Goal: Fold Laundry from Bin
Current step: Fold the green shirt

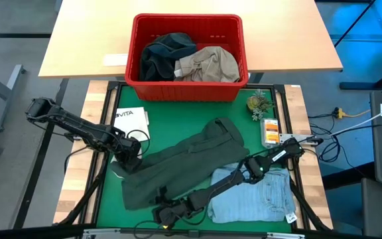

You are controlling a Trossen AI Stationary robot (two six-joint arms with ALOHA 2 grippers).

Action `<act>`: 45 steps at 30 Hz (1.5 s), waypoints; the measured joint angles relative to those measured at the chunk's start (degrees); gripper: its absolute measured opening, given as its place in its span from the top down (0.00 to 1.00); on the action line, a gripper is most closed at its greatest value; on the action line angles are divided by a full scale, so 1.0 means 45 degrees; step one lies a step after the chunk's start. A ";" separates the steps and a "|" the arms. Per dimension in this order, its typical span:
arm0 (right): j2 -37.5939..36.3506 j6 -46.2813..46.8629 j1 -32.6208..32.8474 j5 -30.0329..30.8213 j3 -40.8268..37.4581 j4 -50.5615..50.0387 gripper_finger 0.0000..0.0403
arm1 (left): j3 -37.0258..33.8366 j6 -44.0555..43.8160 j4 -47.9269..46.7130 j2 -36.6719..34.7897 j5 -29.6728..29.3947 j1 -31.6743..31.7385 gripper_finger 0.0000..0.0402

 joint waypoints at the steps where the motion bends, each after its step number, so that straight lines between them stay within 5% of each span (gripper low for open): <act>1: 0.0021 0.0001 0.0000 0.0169 0.0000 -0.0075 0.53 | 0.0000 -0.0002 0.0006 -0.0005 0.0005 0.0002 0.77; 11: 0.0036 0.0291 -0.0040 0.0933 0.0000 -0.0213 0.53 | 0.0000 0.0001 0.0015 -0.0005 -0.0019 0.0002 0.77; 17: 0.0001 0.1270 -0.0407 0.0139 0.0049 -0.1014 0.56 | 0.0000 0.0002 0.0035 -0.0002 -0.0005 0.0002 0.77; 23: -0.0011 0.1296 -0.0457 -0.0494 0.0047 -0.1032 0.74 | 0.0000 0.0002 0.0053 -0.0005 0.0122 0.0011 0.78; 28: 0.0021 0.1253 -0.0293 -0.0535 0.0006 -0.0561 0.97 | 0.0097 -0.0018 -0.0084 -0.0005 0.0709 0.0005 0.90; 31: 0.0020 0.1511 -0.0254 -0.0629 -0.0003 -0.0322 0.96 | 0.0408 -0.0014 -0.0191 -0.0005 0.0720 0.0011 0.98; 45: -0.0844 0.1968 -0.0243 -0.1299 0.1191 -0.2109 0.99 | 0.2056 0.0647 -0.1179 -0.0993 0.0356 -0.0003 1.00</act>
